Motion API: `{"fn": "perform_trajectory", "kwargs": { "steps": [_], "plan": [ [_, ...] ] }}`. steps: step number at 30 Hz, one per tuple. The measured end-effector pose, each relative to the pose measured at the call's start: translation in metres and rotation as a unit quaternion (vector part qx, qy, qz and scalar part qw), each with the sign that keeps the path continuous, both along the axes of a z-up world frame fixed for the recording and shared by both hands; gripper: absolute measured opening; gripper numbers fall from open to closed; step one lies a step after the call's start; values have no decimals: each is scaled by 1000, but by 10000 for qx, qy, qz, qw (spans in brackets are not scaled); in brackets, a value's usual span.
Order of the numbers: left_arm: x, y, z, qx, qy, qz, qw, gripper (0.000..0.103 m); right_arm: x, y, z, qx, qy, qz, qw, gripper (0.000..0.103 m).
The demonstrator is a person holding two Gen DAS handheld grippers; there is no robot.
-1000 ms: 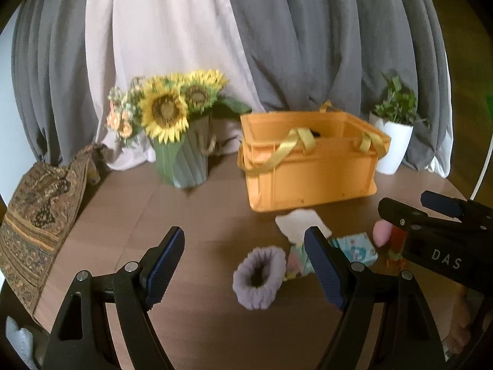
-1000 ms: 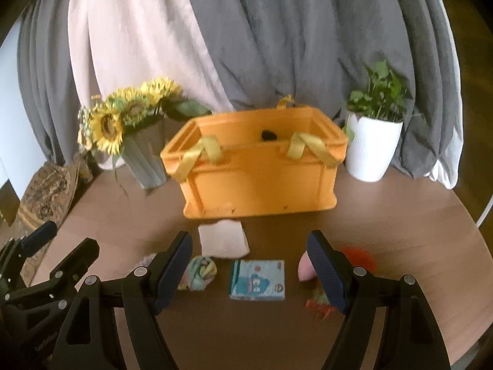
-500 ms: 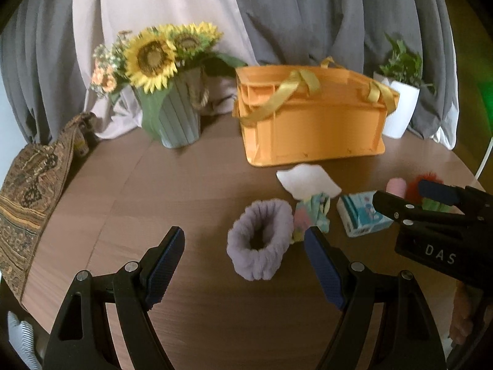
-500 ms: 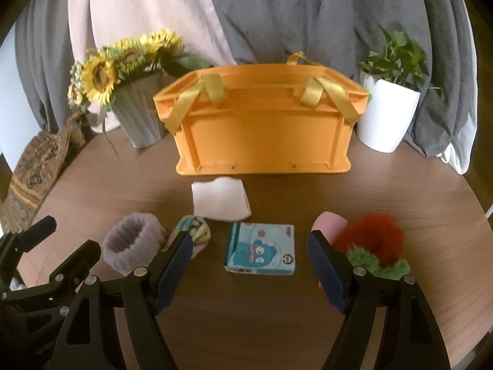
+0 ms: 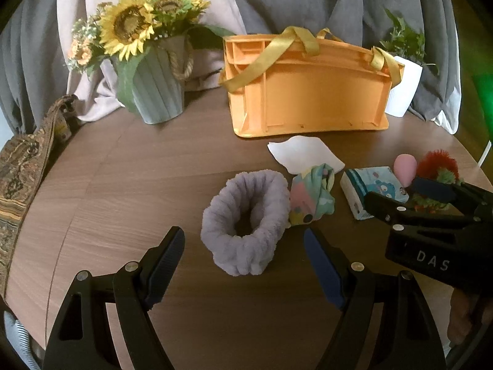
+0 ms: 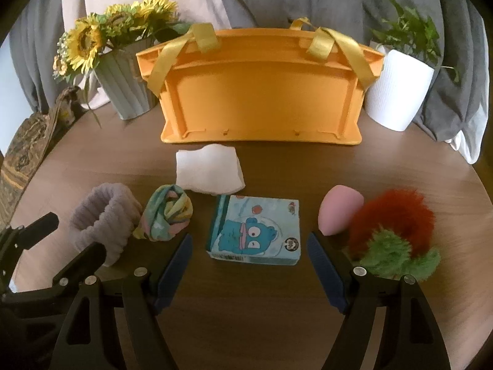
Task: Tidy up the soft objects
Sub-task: 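Grasp the lavender fuzzy plush with the left tool while the right tool grasps the blue cloth book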
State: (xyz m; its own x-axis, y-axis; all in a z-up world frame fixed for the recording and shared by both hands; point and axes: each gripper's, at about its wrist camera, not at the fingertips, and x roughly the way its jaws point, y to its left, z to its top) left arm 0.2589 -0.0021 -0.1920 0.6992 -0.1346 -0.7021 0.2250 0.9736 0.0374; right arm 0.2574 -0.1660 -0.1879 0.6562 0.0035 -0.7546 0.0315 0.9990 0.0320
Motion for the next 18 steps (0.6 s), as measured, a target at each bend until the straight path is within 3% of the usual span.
{"fn": "perform_trajectory", "kwargs": {
  "steps": [7,13,18],
  "plan": [
    [9,-1,-9,-3,75,24,10000,79,9,0,-10,48,114,-7,9999,78],
    [15,0,-15,-49,196,29,9998,69,17,2,-15,-105,73,-12,9999,78],
    [16,-1,-18,-44,227,18,9997,68,21,4,-15,-290,54,24,9996,79]
  ]
}}
